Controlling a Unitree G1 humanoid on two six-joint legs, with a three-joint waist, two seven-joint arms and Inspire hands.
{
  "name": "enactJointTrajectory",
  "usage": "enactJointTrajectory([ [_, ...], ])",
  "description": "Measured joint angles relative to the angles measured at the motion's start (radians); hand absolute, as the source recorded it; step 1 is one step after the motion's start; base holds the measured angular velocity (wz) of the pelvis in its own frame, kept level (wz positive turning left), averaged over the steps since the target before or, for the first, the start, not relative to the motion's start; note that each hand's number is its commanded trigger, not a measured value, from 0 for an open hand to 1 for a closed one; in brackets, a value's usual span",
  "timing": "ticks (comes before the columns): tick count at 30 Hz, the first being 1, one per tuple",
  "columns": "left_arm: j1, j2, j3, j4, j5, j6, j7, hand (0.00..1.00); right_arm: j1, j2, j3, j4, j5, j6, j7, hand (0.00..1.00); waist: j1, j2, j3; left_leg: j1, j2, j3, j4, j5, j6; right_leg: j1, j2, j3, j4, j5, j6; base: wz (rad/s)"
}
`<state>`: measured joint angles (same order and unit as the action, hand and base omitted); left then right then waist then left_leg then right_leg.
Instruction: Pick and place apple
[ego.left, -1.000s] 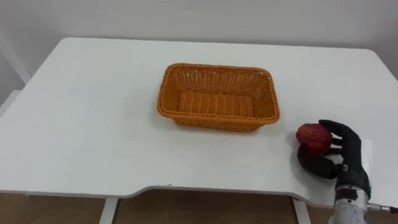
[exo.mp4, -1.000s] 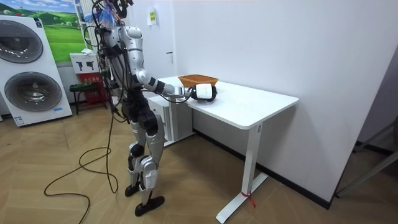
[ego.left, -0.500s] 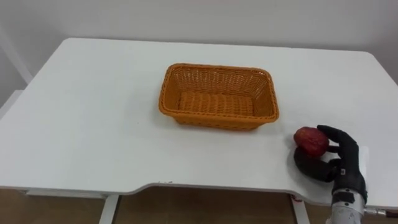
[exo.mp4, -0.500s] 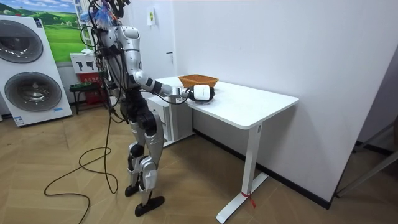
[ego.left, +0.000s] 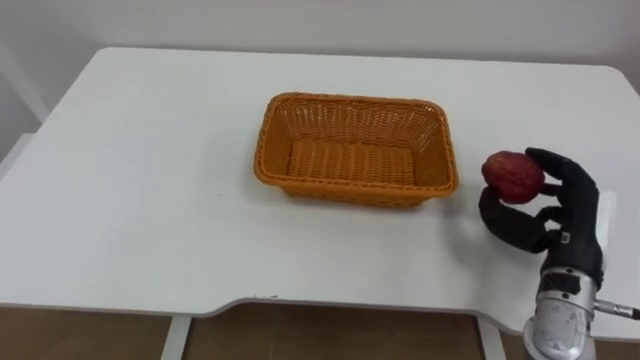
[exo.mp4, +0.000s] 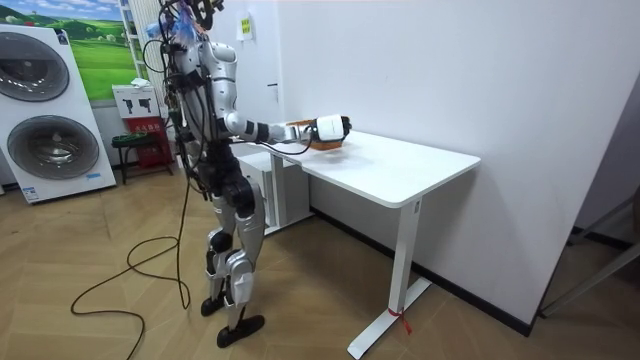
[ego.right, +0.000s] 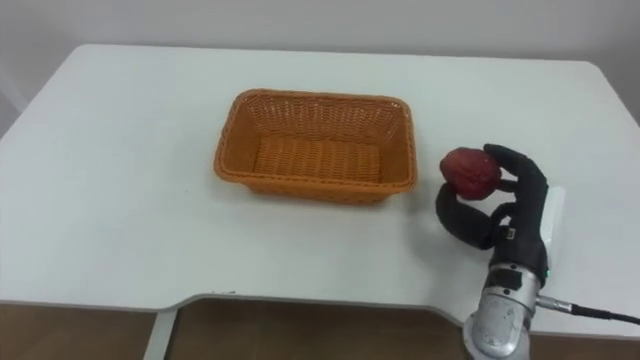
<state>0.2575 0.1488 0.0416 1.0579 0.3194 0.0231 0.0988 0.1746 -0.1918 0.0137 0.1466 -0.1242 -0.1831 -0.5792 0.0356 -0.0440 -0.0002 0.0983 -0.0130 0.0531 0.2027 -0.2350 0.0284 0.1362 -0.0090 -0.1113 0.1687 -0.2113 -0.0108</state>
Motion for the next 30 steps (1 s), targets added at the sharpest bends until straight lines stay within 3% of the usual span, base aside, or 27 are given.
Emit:
enactJointTrajectory([
  [4,-0.005,0.000,0.012,0.000,0.008,-0.007,-0.004,0.00,-0.002,-0.009,-0.001,-0.034,-0.005,-0.001,0.007,1.00,0.011,-0.012,0.0025,-0.002,-0.001,0.002,-0.004,0.000,0.000,0.000,0.000,0.005,-0.001,0.000,0.000,-0.03],
  [11,-0.015,0.000,0.015,-0.001,0.029,-0.018,-0.025,0.00,-0.070,-0.024,0.004,-0.063,-0.007,-0.001,0.056,1.00,0.030,0.001,0.0083,-0.005,-0.001,-0.004,0.004,0.000,0.000,0.002,-0.001,0.002,0.002,0.000,0.000,0.01],
  [15,-0.011,0.000,0.016,-0.002,0.029,-0.017,-0.025,0.00,-0.112,-0.053,0.004,-0.063,-0.053,0.000,0.060,1.00,0.047,0.000,0.0076,-0.009,-0.001,-0.006,0.005,0.003,-0.001,0.001,-0.001,-0.006,0.003,0.001,0.000,0.05],
  [24,-0.003,0.008,0.012,-0.046,0.030,0.001,-0.048,0.00,-0.207,-0.055,0.062,-0.062,-0.075,0.023,0.140,1.00,0.059,-0.017,0.0056,-0.020,-0.004,-0.032,0.021,0.003,-0.001,0.002,-0.004,-0.033,0.001,0.001,-0.001,0.09],
  [25,-0.001,0.009,0.012,-0.054,0.030,0.001,-0.048,0.00,-0.212,-0.055,0.071,-0.062,-0.075,0.029,0.151,0.00,0.061,-0.017,0.0057,-0.020,-0.004,-0.033,0.021,0.003,-0.001,0.004,-0.005,-0.036,0.000,0.001,-0.001,0.04],
  [30,-0.002,0.017,0.012,-0.065,0.030,0.001,-0.050,0.00,-0.212,-0.055,0.082,-0.050,-0.062,0.034,0.188,0.00,0.074,-0.018,0.0078,-0.019,-0.004,-0.040,0.021,0.003,-0.001,0.006,-0.005,-0.044,0.000,0.001,0.000,0.01],
])
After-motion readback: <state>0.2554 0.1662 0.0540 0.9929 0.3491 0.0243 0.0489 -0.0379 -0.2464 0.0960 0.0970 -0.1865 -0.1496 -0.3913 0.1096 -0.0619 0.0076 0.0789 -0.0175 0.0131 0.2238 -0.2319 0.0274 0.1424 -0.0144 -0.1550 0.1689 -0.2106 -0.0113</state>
